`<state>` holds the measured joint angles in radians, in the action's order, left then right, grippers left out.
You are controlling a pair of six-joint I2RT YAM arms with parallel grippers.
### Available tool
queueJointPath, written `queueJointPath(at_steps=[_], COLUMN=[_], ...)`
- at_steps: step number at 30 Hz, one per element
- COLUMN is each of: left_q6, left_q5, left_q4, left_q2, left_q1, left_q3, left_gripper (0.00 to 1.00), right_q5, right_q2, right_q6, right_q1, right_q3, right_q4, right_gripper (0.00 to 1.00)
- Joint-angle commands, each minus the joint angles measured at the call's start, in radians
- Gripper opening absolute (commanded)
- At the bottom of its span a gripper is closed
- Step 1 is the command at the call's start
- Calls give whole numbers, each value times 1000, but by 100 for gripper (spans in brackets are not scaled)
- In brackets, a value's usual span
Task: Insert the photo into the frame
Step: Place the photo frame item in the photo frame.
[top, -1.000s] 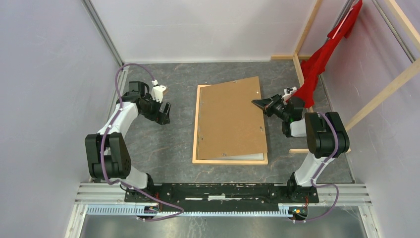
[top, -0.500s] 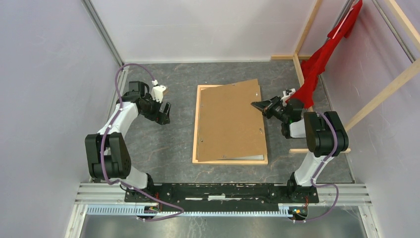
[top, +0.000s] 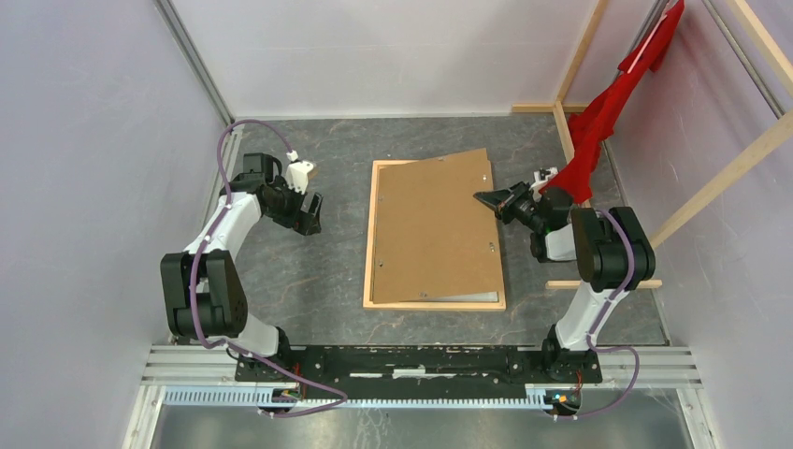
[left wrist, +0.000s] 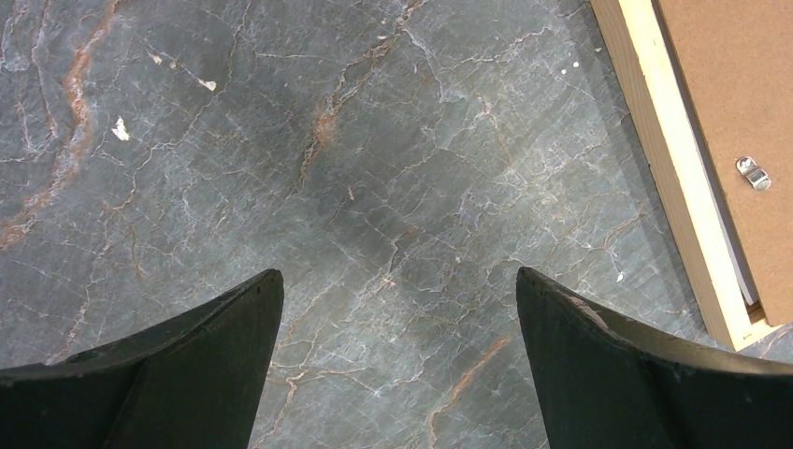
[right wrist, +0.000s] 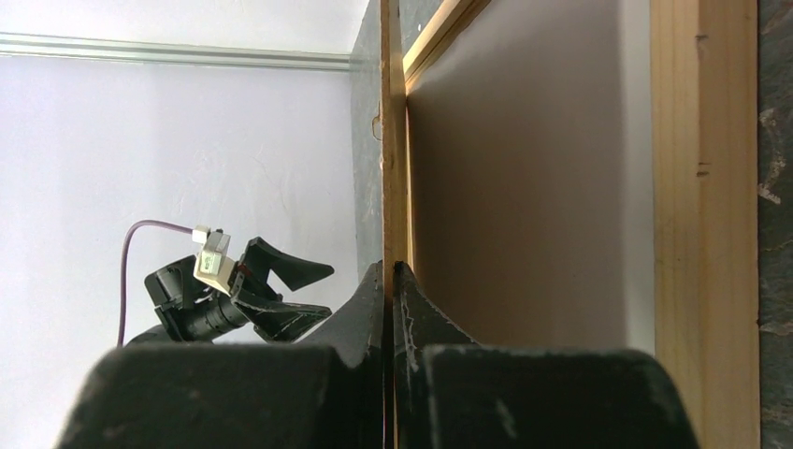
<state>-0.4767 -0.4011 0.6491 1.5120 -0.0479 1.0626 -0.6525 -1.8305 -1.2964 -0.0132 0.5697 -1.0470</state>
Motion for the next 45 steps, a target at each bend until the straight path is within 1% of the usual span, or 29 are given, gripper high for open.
queueJointPath(at_steps=[1,20,28,37,40,41,42,45], left_q6=[-23,-27,-27,-31,-33,-34,-34,-37], left_q5=[-14,-20,-18,-25,-26,-26,-27,-25], left_q4=[-6,-1,-2,-2,-2,-2,-2,-2], left_q2=[-31,-26,-22,-17,-18,-17,-17,-22], left_q1=[5,8,15,14,15,15,16,16], left_q3=[12,10,10,2,0,1,2,0], left_gripper=[100,100,100,100,100,100,100,100], right_q5=[-4,-17,46,86,100,110,117,148], right_q2=[-11,-53,-42,-14,14,29,37,69], right_q6=[-36,6,6,50,148,197,224,352], right_q1=[-2,-15,-50,-66,-92,-105,-113,-132], right_q3=[40,77,31,-5,23,39,51,111], right_q4=[-128,-148,-175,-91,33,95,149,340], right_gripper=[0,0,0,0,0,1,5,24])
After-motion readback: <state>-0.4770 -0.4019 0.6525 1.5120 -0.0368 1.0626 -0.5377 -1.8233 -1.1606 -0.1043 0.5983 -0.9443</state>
